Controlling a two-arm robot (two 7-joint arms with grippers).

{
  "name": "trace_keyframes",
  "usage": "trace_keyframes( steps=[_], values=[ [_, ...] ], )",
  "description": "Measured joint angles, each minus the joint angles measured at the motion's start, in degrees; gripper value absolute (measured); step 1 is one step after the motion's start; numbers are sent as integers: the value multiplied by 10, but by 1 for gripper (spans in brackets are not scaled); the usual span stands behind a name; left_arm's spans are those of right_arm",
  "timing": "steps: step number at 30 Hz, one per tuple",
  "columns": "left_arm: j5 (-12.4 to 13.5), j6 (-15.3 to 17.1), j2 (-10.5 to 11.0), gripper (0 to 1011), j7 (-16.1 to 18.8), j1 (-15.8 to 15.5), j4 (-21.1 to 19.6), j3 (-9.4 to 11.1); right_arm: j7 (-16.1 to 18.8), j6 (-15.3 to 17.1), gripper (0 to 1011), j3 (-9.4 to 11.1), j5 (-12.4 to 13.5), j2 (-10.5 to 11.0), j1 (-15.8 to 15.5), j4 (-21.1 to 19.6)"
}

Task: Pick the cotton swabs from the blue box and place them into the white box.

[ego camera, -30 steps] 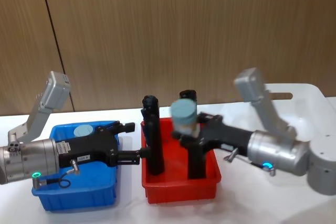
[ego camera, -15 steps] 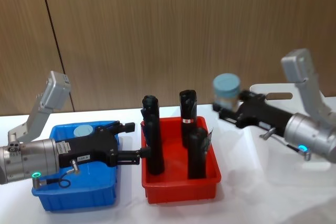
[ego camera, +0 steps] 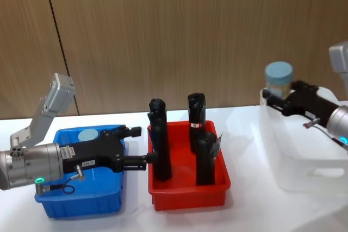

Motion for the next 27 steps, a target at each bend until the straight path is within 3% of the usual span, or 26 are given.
trace_keyframes(
  steps=[9, 23, 27],
  values=[
    [0, 0, 0, 1004, 0, 0, 0, 0, -33, 6, 658, 10, -26, 5, 27, 68],
    [0, 0, 0, 1004, 0, 0, 0, 0, -41, 7, 660, 10, -66, 5, 58, 155],
    [0, 0, 0, 1004, 0, 0, 0, 0, -41, 6, 762, 8, -71, 4, 63, 170]
  ],
)
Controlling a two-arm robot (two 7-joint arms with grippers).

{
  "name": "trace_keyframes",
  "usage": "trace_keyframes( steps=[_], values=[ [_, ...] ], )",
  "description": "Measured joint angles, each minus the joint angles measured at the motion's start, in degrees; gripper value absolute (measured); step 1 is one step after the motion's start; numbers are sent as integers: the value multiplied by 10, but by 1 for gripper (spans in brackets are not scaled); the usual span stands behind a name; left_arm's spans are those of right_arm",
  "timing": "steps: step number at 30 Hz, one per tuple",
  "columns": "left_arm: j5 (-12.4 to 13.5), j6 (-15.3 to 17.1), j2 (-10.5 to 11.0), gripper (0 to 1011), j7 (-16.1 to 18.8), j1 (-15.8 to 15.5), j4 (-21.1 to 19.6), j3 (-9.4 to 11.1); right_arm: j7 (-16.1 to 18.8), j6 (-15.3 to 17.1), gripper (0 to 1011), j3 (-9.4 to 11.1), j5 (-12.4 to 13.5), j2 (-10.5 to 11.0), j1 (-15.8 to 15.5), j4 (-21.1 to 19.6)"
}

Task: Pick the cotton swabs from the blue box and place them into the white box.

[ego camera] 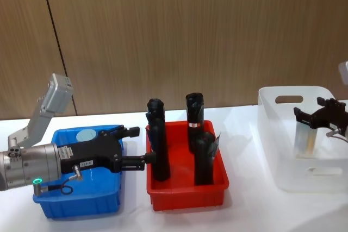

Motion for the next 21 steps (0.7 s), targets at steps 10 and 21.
trace_keyframes(
  steps=[10, 21],
  values=[
    [0, 0, 0, 1004, 0, 0, 0, 0, -1, -4, 1001, -1, -5, -1, 6, 15],
    [0, 0, 0, 1004, 1, 0, 0, 0, -2, -6, 1002, -2, -5, -1, 6, 15]
  ],
)
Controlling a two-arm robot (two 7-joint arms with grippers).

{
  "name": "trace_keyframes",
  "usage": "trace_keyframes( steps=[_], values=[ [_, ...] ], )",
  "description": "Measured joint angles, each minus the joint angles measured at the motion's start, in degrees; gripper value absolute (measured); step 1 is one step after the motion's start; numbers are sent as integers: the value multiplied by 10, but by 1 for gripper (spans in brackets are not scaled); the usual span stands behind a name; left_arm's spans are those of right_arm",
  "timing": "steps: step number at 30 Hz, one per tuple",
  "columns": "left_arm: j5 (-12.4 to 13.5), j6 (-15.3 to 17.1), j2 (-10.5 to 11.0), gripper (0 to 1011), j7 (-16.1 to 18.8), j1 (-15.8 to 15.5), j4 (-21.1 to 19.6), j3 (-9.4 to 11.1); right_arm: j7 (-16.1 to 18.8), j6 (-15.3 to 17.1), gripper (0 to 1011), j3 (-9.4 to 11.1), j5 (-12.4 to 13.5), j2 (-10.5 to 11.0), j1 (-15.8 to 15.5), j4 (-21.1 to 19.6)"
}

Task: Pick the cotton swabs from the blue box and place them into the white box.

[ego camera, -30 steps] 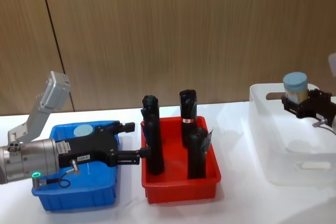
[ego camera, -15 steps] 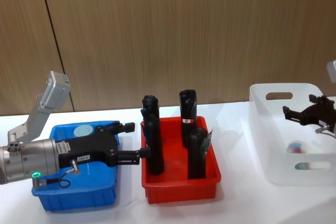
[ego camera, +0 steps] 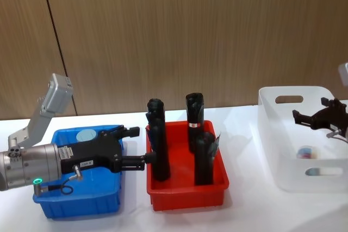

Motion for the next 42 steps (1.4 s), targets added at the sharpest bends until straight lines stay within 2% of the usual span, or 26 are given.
trace_keyframes(
  steps=[5, 10, 32, 42],
  values=[
    [3, -3, -2, 1004, 15, 4, -5, 2, -5, -2, 1002, -1, 2, -1, -10, -14],
    [9, -9, -4, 1004, 44, 12, -14, 7, -18, -7, 1002, -3, 9, -2, -36, -48],
    [46, -45, -21, 1004, 218, 56, -68, 33, -79, -30, 1002, -14, 42, -10, -154, -209],
    [61, -60, -27, 1004, 286, 73, -89, 43, -110, -41, 1002, -20, 57, -14, -213, -288]
  ],
)
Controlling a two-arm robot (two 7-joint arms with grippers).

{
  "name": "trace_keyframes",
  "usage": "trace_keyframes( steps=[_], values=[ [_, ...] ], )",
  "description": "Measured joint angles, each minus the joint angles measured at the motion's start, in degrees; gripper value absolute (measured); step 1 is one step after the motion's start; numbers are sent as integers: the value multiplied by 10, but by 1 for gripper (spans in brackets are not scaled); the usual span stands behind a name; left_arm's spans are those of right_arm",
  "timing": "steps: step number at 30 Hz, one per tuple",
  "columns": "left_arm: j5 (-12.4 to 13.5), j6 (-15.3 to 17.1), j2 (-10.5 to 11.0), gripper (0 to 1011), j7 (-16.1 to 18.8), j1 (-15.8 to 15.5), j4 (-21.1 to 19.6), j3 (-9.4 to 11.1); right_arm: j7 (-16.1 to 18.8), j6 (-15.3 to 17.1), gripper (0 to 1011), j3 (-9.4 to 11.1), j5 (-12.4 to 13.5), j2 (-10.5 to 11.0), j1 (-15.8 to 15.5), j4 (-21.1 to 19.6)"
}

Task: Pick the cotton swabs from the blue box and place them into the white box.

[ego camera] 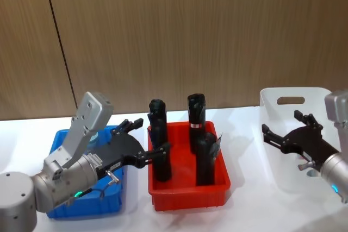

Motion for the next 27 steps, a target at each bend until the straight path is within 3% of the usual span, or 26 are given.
trace_keyframes(
  steps=[21, 27],
  values=[
    [35, -34, -16, 1004, 161, 41, -50, 24, -59, -22, 1002, -10, 31, -7, -115, -156],
    [43, -42, -19, 1004, 201, 51, -62, 30, -66, -25, 1001, -12, 35, -8, -129, -174]
  ],
)
